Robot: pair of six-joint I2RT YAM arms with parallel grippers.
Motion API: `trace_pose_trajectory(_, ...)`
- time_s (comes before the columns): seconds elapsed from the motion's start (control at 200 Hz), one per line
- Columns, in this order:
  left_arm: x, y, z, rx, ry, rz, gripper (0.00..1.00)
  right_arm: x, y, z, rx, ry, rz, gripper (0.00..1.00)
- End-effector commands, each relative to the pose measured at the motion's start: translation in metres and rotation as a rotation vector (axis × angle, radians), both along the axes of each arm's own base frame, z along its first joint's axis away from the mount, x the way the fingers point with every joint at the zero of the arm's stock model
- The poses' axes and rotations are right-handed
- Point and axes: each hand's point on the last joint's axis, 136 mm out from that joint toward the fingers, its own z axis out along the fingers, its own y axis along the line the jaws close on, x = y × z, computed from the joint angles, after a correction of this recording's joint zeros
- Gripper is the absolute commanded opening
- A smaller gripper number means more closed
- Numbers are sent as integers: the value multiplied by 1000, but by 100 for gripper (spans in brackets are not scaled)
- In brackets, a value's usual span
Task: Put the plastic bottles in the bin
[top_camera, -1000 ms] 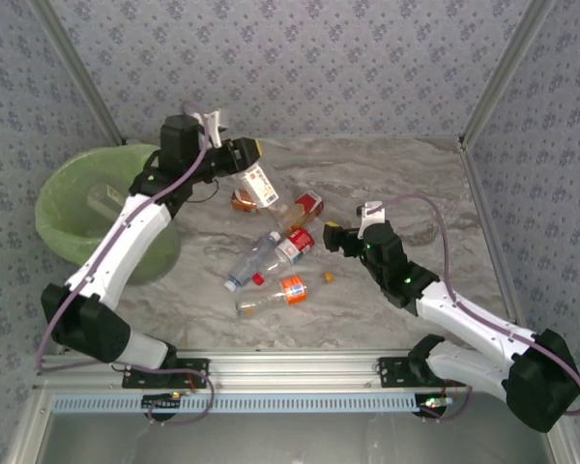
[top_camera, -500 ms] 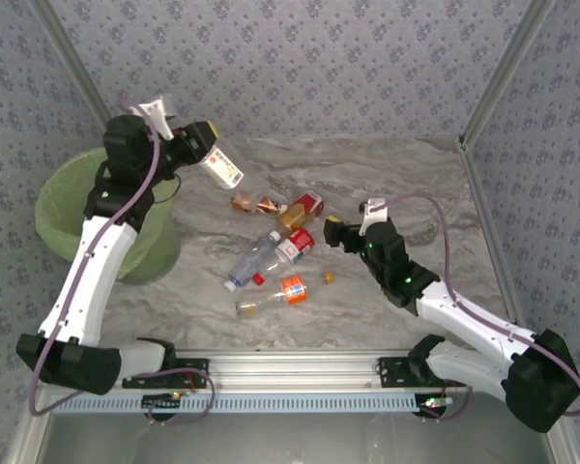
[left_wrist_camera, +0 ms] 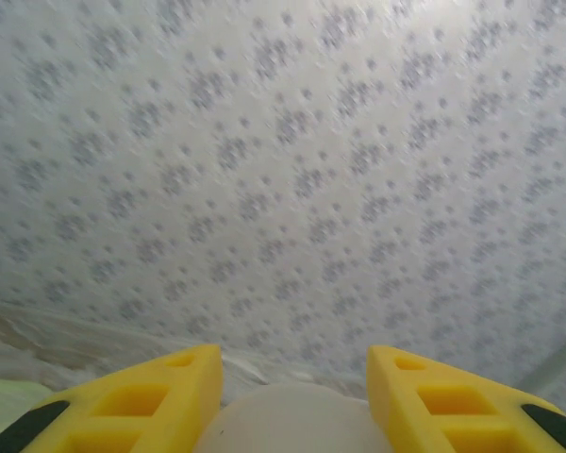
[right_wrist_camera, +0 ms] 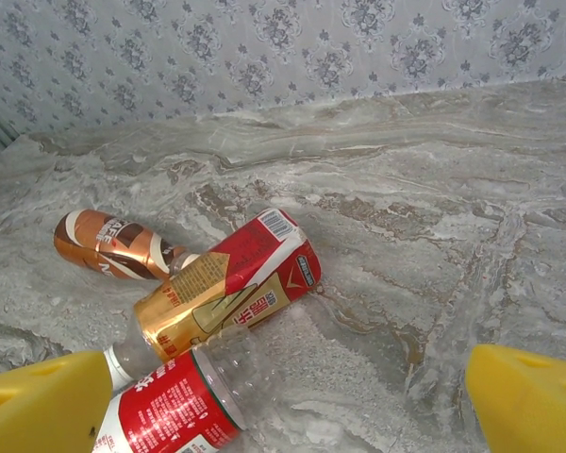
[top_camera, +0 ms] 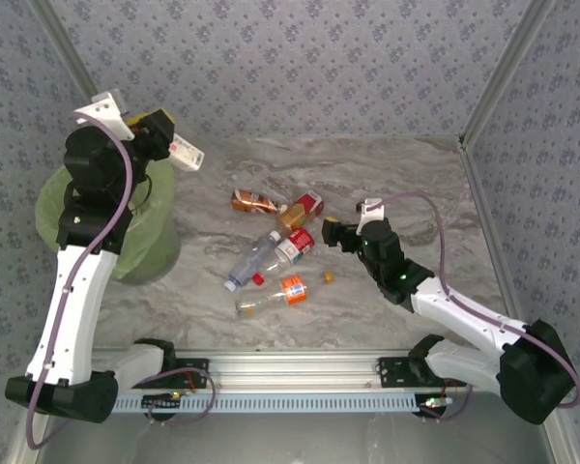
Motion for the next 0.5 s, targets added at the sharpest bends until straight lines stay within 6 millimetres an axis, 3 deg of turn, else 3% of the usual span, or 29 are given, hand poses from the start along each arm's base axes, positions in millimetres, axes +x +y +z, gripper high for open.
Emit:
trace_pose_trajectory(0.0, -18, 39, 39, 70, -119, 201, 0, 6, 5, 15, 34, -28, 7, 98)
trace_pose_trajectory(0.325, -53, 84, 60, 187, -146, 412, 0, 8, 10, 14, 29, -17, 26, 98)
trace_pose_trajectory(0.495, -77, 117, 55, 220, -123, 609, 0, 8, 10, 16, 30, -22, 28, 99)
